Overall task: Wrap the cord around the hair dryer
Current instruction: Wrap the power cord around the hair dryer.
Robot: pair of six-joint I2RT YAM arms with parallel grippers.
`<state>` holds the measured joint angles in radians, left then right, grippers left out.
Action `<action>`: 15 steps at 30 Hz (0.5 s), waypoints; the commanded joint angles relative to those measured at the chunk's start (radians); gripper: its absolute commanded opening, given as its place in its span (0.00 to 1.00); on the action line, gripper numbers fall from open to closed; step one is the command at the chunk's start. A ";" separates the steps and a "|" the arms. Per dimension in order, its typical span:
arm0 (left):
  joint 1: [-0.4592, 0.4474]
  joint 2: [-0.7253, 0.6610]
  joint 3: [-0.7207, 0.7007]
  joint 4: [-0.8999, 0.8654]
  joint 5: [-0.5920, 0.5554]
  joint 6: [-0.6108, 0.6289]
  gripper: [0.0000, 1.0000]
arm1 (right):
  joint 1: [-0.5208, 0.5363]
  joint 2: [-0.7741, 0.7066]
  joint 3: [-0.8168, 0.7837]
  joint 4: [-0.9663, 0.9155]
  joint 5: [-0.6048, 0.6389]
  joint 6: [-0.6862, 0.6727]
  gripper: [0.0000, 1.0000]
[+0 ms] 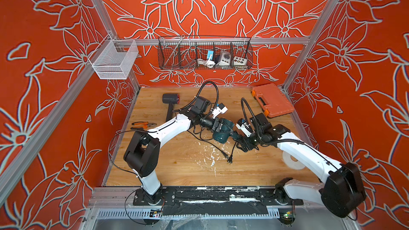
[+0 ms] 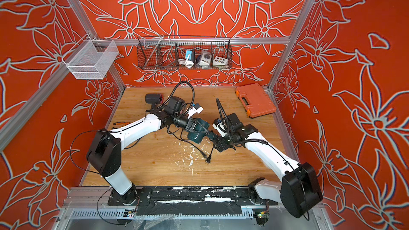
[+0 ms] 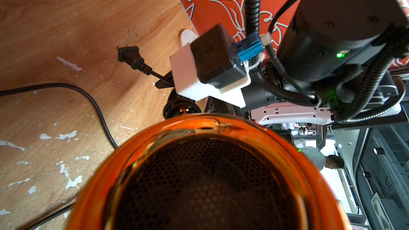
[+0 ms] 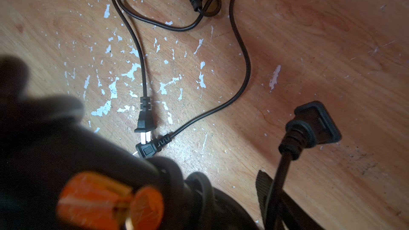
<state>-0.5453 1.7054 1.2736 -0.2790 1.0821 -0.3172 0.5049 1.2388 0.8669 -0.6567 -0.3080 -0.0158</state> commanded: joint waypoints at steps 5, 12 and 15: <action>-0.055 -0.003 0.036 0.013 0.162 0.033 0.00 | 0.016 -0.011 -0.025 0.222 -0.104 0.007 0.76; -0.060 0.013 0.043 0.029 0.188 0.023 0.00 | 0.018 -0.041 -0.060 0.270 -0.149 -0.002 0.66; -0.064 0.015 0.050 0.025 0.210 0.024 0.00 | 0.017 -0.045 -0.082 0.319 -0.178 0.003 0.58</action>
<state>-0.5453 1.7241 1.2770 -0.3149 1.0985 -0.3199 0.5182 1.2079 0.7876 -0.5526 -0.3729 -0.0933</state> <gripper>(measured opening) 0.726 0.602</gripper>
